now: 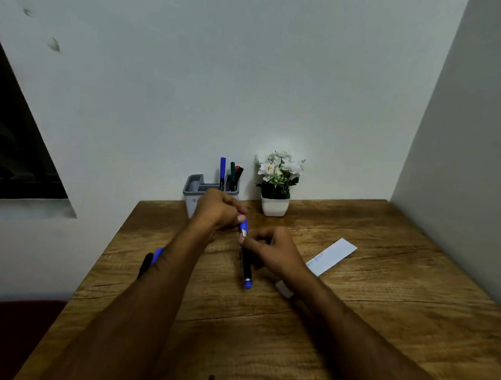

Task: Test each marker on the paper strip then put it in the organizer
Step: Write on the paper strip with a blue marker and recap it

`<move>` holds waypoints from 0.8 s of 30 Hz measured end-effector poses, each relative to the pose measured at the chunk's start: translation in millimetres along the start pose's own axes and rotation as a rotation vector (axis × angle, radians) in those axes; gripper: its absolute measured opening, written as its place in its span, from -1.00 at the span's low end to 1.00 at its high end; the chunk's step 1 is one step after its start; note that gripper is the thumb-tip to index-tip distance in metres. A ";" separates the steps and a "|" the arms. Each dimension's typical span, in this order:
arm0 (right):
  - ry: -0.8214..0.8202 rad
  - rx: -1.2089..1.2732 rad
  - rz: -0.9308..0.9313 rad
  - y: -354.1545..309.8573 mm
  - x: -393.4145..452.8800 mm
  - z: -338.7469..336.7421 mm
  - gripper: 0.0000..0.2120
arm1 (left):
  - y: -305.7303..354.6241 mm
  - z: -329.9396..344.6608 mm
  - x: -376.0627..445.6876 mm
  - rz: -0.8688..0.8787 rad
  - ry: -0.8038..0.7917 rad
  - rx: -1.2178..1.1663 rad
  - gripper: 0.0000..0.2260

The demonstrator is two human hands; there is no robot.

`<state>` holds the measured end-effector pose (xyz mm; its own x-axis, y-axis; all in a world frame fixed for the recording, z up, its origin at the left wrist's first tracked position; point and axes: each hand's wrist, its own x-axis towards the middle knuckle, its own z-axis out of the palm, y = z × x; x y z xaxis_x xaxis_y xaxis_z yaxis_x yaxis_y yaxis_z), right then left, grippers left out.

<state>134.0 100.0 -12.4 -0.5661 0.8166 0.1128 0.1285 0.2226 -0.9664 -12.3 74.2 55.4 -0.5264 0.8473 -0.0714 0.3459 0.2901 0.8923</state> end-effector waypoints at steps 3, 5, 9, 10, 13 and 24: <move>0.087 -0.038 -0.030 2.1 4.0 -11.9 -0.82 | 3.5 15.2 -3.5 -0.096 -0.026 -0.274 -0.89; 0.151 -0.081 -0.050 3.7 4.9 -19.5 -0.86 | 6.3 23.4 -5.1 -0.178 -0.082 -0.423 -0.96; 0.209 -0.161 -0.093 5.0 3.9 -28.9 -0.88 | 9.3 38.8 -0.5 -0.174 -0.073 -0.528 -0.94; 0.212 -0.161 -0.089 4.3 3.1 -30.2 -0.88 | 10.7 43.2 0.9 -0.168 -0.062 -0.551 -0.92; 0.223 -0.176 -0.055 -0.2 1.8 -36.8 -0.81 | 15.1 54.7 -0.7 -0.188 -0.079 -0.579 -0.85; 0.202 0.208 0.182 14.8 -22.0 -65.3 -0.74 | 0.0 29.6 28.5 0.009 0.074 -0.073 -0.90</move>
<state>201.5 120.1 -14.1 -0.3736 0.9266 -0.0427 0.0322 -0.0330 -0.9989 -4.4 111.5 40.1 -0.5805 0.8136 -0.0323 0.2950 0.2471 0.9230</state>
